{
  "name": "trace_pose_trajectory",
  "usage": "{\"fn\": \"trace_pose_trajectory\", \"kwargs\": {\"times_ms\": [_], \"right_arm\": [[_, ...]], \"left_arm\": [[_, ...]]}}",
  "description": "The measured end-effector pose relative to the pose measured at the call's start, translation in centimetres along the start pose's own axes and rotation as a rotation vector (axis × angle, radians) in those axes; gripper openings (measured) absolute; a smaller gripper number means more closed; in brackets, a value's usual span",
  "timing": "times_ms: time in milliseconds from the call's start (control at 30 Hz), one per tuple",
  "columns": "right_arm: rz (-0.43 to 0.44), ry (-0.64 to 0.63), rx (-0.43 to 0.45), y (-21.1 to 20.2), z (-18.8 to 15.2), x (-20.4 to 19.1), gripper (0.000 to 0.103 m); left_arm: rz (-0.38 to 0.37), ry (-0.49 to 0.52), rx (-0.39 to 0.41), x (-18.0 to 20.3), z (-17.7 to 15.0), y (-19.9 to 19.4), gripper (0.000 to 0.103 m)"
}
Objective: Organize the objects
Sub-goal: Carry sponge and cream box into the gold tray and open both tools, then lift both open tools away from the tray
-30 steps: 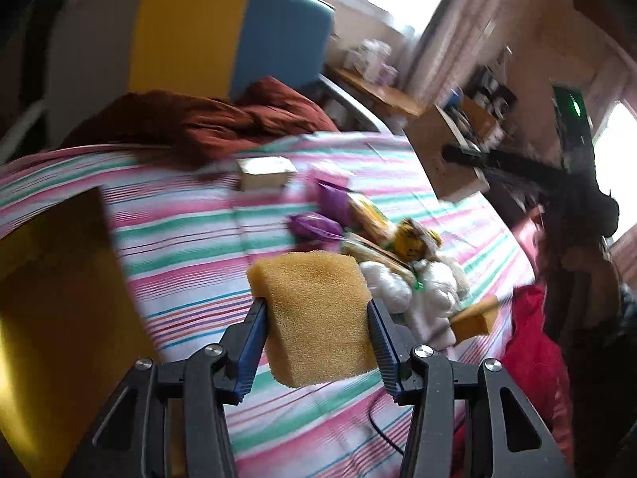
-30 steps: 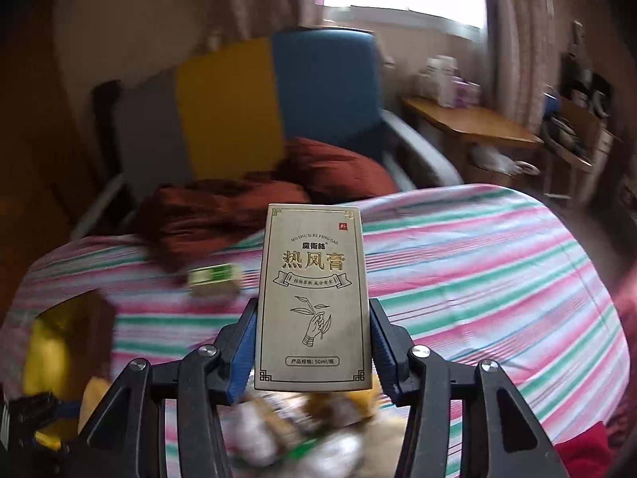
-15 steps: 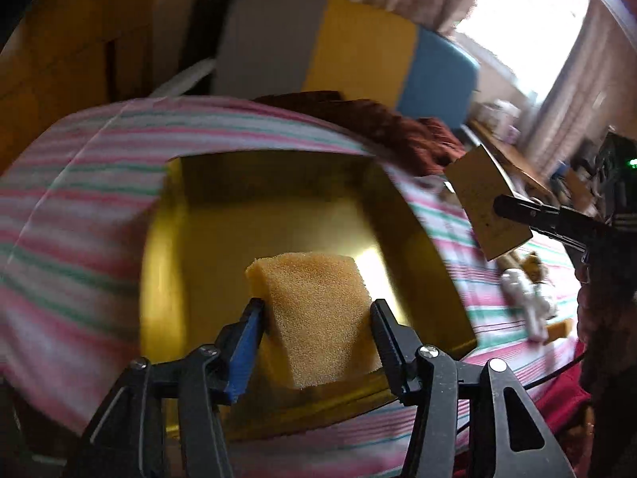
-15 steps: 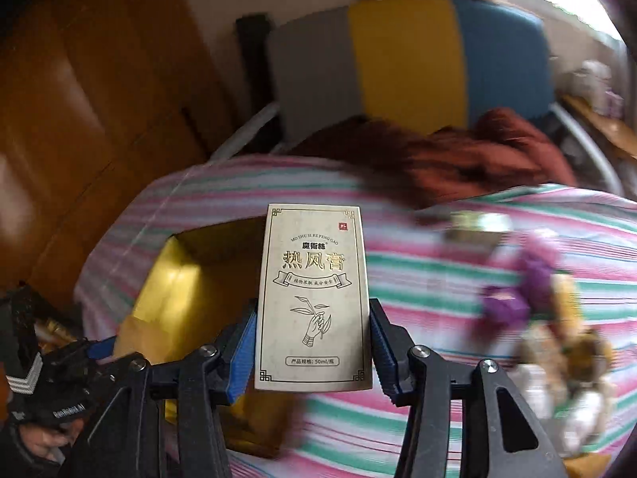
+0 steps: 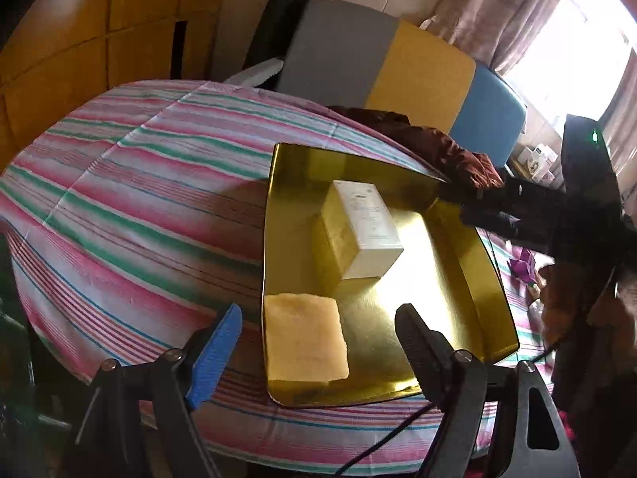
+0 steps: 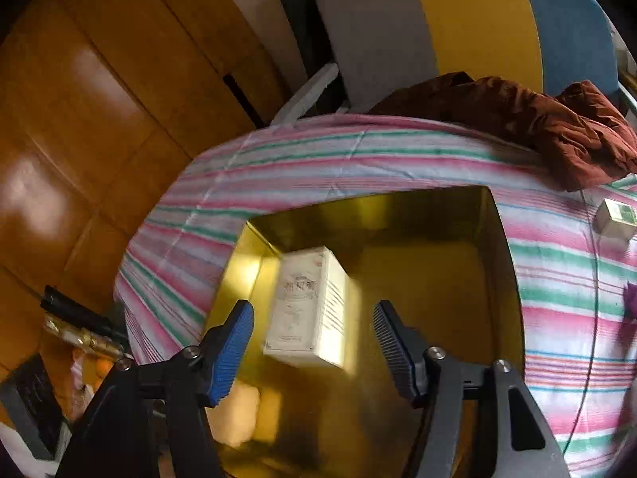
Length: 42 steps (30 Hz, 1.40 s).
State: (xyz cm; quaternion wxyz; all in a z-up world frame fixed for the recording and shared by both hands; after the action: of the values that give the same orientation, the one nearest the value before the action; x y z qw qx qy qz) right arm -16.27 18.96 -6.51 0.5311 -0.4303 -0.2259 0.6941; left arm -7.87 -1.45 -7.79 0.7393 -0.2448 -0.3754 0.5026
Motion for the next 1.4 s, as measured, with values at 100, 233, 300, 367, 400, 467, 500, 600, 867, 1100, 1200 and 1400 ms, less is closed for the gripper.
{"fn": "trace_pose_trajectory", "kwargs": {"times_ms": [100,233,300,367,400,467,500,600,867,1100,1200,1400], "right_arm": [[-0.034,-0.018,-0.014,-0.4,-1.9,0.4,0.063],[-0.077,-0.044,-0.011,-1.6,-3.6,0.8,0.065],[-0.1,-0.057,0.0,-2.0,-4.1,0.9,0.067],[-0.124,-0.066,0.008,-2.4,-4.8,1.2,0.068],[-0.133,-0.069,0.01,-2.6,-5.0,1.3,0.068],[-0.158,-0.078,0.022,-2.9,-5.4,1.4,0.069],[-0.168,-0.081,0.027,-3.0,-5.6,1.5,0.069],[-0.181,-0.078,0.037,-3.6,-6.0,1.7,0.069],[-0.218,-0.082,0.074,-4.9,-6.9,1.8,0.069],[-0.237,-0.069,0.092,-5.7,-7.6,2.2,0.069],[-0.249,-0.065,0.1,-6.0,-7.9,2.5,0.069],[-0.262,-0.043,0.11,-6.4,-8.3,3.4,0.077]], "left_arm": [[-0.004,0.006,0.014,0.7,0.7,0.2,0.084],[0.019,0.023,0.02,1.4,1.1,0.2,0.085],[0.033,0.027,0.03,1.8,1.4,0.2,0.086],[0.046,0.028,0.041,1.8,1.4,-0.1,0.088],[0.061,0.032,0.047,1.9,1.5,-0.3,0.089],[0.093,0.042,0.062,2.1,1.6,-0.5,0.091],[0.108,0.051,0.072,2.2,1.6,-0.7,0.091],[0.145,0.073,0.102,2.4,1.6,-1.3,0.094],[0.196,0.116,0.15,3.4,1.3,-2.4,0.098],[0.203,0.158,0.164,4.7,0.9,-2.7,0.099],[0.204,0.176,0.171,5.3,0.7,-2.8,0.099],[0.216,0.217,0.201,6.4,0.7,-3.3,0.1]]}}
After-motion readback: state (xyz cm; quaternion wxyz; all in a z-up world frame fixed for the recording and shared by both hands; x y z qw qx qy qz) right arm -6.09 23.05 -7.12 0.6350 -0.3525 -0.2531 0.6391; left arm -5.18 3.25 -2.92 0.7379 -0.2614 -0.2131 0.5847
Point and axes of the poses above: each gripper's, at about its wrist camera, not at the fingertips, and y roughly the way its jaws point, x to its right, z to its top, the point moved 4 cm from there along y, roughly the way its jaws point, and after that the axes turned 2 degrees about -z, right-handed, at the moved point
